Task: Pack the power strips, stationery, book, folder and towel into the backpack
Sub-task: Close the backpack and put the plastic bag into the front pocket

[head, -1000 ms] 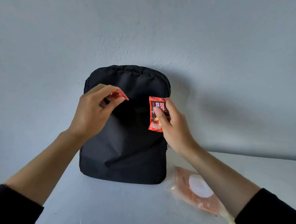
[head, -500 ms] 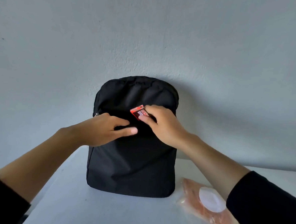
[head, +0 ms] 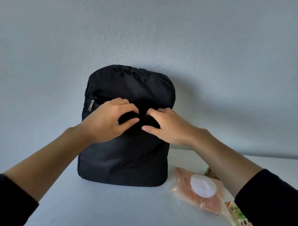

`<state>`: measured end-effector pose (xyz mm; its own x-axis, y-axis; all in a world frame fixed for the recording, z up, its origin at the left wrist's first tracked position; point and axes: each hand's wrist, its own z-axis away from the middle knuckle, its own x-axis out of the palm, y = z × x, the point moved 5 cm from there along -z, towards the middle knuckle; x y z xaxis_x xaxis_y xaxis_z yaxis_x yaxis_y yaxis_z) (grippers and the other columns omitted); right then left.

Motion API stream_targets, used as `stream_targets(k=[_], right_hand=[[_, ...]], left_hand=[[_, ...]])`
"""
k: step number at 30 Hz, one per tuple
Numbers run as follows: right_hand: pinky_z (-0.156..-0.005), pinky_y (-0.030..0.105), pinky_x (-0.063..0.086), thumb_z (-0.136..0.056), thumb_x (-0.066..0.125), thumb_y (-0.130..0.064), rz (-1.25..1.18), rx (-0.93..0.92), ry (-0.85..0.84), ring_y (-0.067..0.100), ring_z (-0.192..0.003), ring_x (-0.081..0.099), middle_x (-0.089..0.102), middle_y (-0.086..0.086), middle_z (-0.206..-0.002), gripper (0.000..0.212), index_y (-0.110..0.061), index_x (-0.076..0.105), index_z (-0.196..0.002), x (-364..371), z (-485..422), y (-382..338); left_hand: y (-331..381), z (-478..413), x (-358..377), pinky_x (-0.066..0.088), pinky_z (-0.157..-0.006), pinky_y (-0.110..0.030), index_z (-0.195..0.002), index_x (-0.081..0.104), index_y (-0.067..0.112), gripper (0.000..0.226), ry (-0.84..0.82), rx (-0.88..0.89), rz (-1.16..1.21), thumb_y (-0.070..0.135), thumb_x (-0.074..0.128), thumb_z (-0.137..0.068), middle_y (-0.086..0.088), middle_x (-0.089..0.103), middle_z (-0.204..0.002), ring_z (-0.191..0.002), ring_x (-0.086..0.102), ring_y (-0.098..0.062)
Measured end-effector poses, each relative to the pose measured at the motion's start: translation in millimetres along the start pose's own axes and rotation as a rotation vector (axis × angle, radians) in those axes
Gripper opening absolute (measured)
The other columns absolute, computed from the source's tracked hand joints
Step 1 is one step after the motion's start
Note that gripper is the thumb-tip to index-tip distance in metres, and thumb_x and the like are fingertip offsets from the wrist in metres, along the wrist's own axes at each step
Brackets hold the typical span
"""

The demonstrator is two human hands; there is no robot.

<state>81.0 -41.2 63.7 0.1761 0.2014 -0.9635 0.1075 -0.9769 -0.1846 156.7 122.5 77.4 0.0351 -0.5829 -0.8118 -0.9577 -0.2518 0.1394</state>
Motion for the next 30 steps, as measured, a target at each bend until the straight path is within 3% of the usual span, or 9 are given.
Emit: stream_targets(k=[3,6,11,14,17,20,22,26,30], right_hand=[[-0.104,0.029,0.045,-0.1,0.063,-0.026,-0.27,-0.093,0.261,0.008,-0.121,0.056,0.066,-0.005,-0.122,0.028,-0.017,0.064,-0.127,-20,23,-1],[-0.092,0.029,0.054,-0.099,0.063,-0.011,-0.459,-0.008,0.429,0.009,-0.107,0.065,0.071,-0.007,-0.108,0.014,-0.014,0.069,-0.112,-35,60,30],[-0.072,0.036,0.055,-0.101,0.061,-0.012,-0.641,0.213,0.534,0.022,-0.068,0.068,0.07,0.002,-0.082,0.006,-0.011,0.067,-0.1,-33,128,90],[-0.066,0.039,0.054,-0.102,0.061,-0.014,-0.678,0.344,0.577,0.026,-0.061,0.063,0.066,0.004,-0.076,0.008,-0.013,0.066,-0.095,-17,174,120],[-0.059,0.032,0.052,-0.099,0.063,-0.016,-0.601,0.477,0.472,0.016,-0.057,0.061,0.065,-0.005,-0.069,0.013,-0.02,0.065,-0.088,10,223,150],[-0.067,0.028,0.053,-0.097,0.065,-0.023,-0.392,0.533,0.172,0.007,-0.064,0.061,0.063,-0.017,-0.071,0.014,-0.03,0.062,-0.086,45,259,176],[-0.076,0.025,0.052,-0.096,0.065,-0.037,-0.301,0.559,-0.051,0.002,-0.076,0.059,0.061,-0.019,-0.086,0.008,-0.033,0.06,-0.102,68,278,189],[-0.092,0.032,0.05,-0.088,0.064,-0.062,-0.21,0.53,-0.277,0.014,-0.108,0.056,0.055,-0.006,-0.121,0.065,-0.025,0.049,-0.141,97,299,205],[-0.096,0.035,0.047,-0.086,0.064,-0.067,-0.158,0.442,-0.287,0.022,-0.121,0.048,0.045,0.002,-0.132,0.074,-0.021,0.049,-0.141,107,301,211]], left_hand=[[28,-6,6,0.05,-0.086,-0.029,-0.109,0.073,0.015,0.015,0.154,0.086,0.072,0.023,0.068,-0.097,0.005,0.063,-0.102,-0.094,0.058,-0.015],[60,-13,22,0.051,-0.083,-0.029,-0.102,0.074,0.011,0.008,0.21,0.101,0.172,0.011,0.071,-0.095,0.003,0.066,-0.098,-0.091,0.061,-0.016],[120,-31,75,0.048,-0.061,-0.021,-0.096,0.071,0.015,0.004,0.043,0.039,0.437,0.011,0.07,-0.096,0.006,0.067,-0.08,-0.068,0.061,-0.013],[147,-37,117,0.044,-0.061,-0.014,-0.095,0.071,0.02,0.003,-0.067,-0.04,0.515,0.018,0.07,-0.097,0.011,0.066,-0.078,-0.068,0.06,-0.01],[165,-44,165,0.054,-0.071,-0.027,-0.099,0.069,0.028,0.003,-0.156,-0.187,0.534,0.029,0.068,-0.098,0.011,0.068,-0.084,-0.079,0.063,-0.009],[183,-56,212,0.055,-0.083,-0.032,-0.109,0.067,0.027,0.01,-0.226,-0.252,0.525,0.027,0.065,-0.099,0.009,0.067,-0.101,-0.094,0.061,-0.005],[193,-64,242,0.053,-0.094,-0.029,-0.122,0.064,0.022,0.021,-0.29,-0.289,0.485,0.025,0.062,-0.101,0.005,0.066,-0.121,-0.109,0.06,-0.009],[211,-71,299,0.041,-0.105,-0.03,-0.147,0.045,0.025,0.047,-0.514,-0.364,0.339,0.029,0.059,-0.102,0.002,0.049,-0.15,-0.127,0.052,-0.019],[219,-66,328,0.039,-0.108,-0.039,-0.158,0.028,0.03,0.062,-0.676,-0.356,0.055,0.044,0.053,-0.103,-0.001,0.047,-0.152,-0.132,0.04,-0.026]])
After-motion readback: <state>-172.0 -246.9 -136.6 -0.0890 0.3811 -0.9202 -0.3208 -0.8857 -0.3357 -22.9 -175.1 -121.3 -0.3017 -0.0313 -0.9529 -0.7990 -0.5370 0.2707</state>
